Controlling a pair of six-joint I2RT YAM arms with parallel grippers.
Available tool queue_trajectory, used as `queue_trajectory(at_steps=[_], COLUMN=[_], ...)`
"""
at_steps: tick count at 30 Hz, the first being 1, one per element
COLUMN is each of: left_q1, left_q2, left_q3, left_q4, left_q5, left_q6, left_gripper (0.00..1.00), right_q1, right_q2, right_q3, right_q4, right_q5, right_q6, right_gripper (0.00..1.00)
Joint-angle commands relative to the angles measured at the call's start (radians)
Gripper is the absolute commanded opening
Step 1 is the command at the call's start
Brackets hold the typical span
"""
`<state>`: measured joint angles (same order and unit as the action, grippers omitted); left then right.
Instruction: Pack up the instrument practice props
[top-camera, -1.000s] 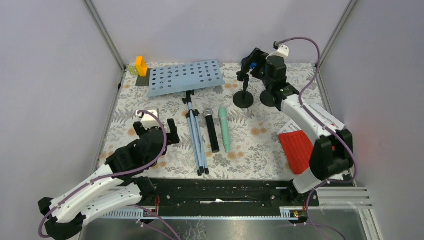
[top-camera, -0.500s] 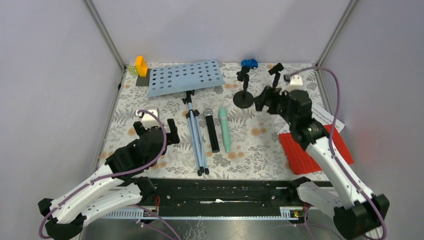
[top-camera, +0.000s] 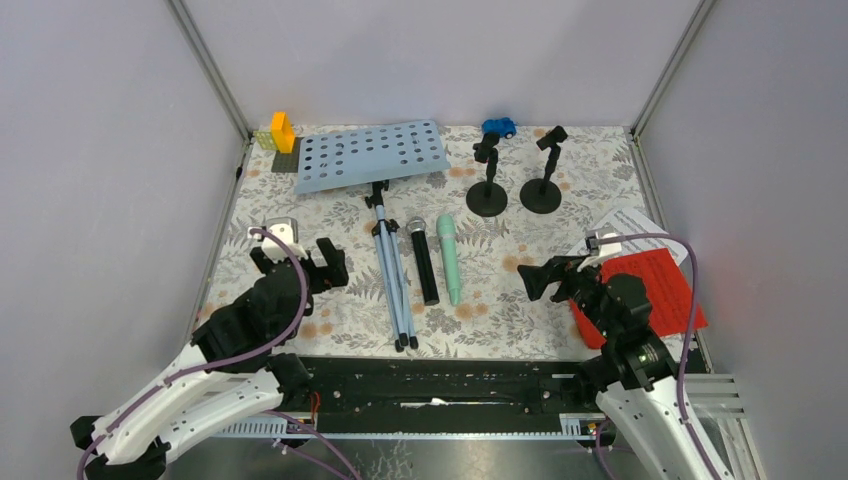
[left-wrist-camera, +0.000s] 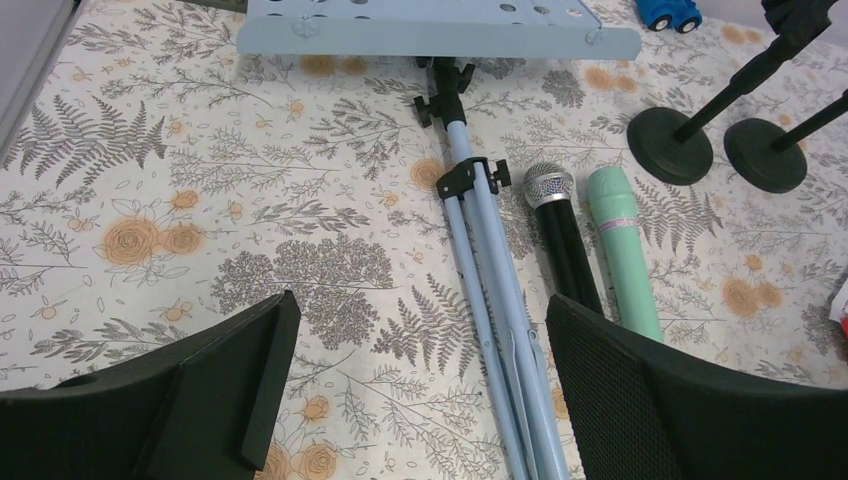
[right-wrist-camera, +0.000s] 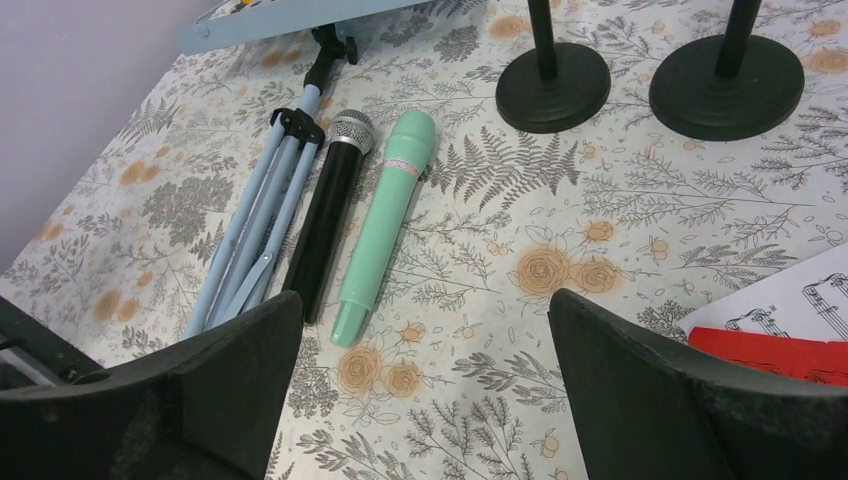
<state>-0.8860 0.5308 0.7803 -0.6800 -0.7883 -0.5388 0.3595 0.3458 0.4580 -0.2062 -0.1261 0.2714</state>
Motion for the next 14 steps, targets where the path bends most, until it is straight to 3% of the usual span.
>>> queue_trajectory(at_steps=[1, 14], left_q1=[0.008, 0.016], left_q2=[-0.004, 0.002], left_q3=[-0.012, -0.013], left_q4=[0.042, 0.048], left_q5=[0.018, 0.057], left_q6=[0.025, 0.043], left_gripper=[0.99, 0.99], right_q1=[-0.004, -0.003], right_q2=[-0.068, -0.042], right_q3=[-0.037, -0.021], right_q4=[0.079, 0.023], right_q5=[0.013, 0.075], right_q6=[-0.020, -0.016], right_gripper=[1.00, 1.00])
